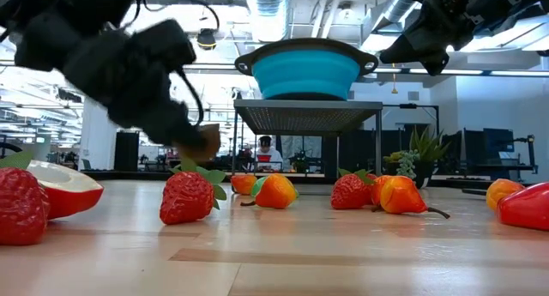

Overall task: Pick & Place Fruit
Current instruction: Put the top sliced kiwi into the strainer bowl

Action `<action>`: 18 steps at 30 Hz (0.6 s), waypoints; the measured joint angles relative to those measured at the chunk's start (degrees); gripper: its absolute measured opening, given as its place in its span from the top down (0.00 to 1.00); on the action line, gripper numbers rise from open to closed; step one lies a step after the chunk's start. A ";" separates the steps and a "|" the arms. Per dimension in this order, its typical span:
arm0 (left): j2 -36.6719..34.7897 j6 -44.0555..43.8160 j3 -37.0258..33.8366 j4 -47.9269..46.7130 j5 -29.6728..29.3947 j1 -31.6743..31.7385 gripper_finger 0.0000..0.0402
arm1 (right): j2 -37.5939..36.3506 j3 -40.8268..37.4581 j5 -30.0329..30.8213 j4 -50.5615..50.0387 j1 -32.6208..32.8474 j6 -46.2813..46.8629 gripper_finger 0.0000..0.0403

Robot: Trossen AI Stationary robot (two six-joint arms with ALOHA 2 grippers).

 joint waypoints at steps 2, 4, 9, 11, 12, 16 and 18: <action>-3.02 0.00 0.00 0.17 -0.02 0.15 0.40 | 0.00 0.00 0.00 0.01 0.00 0.00 1.00; -6.54 -0.08 0.00 0.09 -0.02 0.52 0.41 | 0.02 0.00 0.00 -0.04 0.00 -0.01 1.00; -15.72 -1.52 0.04 0.44 -0.11 2.59 0.42 | 0.01 0.00 0.00 -0.11 0.00 -0.02 1.00; -18.96 -0.93 0.04 0.55 -0.61 3.43 0.41 | 0.00 0.00 0.00 -0.10 0.00 -0.02 1.00; -20.47 -0.11 0.04 0.50 -0.99 3.77 0.40 | 0.00 0.00 0.00 -0.10 0.00 -0.02 1.00; -25.27 3.66 0.04 1.37 -0.96 5.86 0.41 | 0.01 0.00 0.00 -0.10 0.00 -0.02 1.00; -26.92 5.08 0.04 2.06 -0.94 7.24 0.42 | 0.02 0.00 0.00 -0.10 0.00 -0.02 1.00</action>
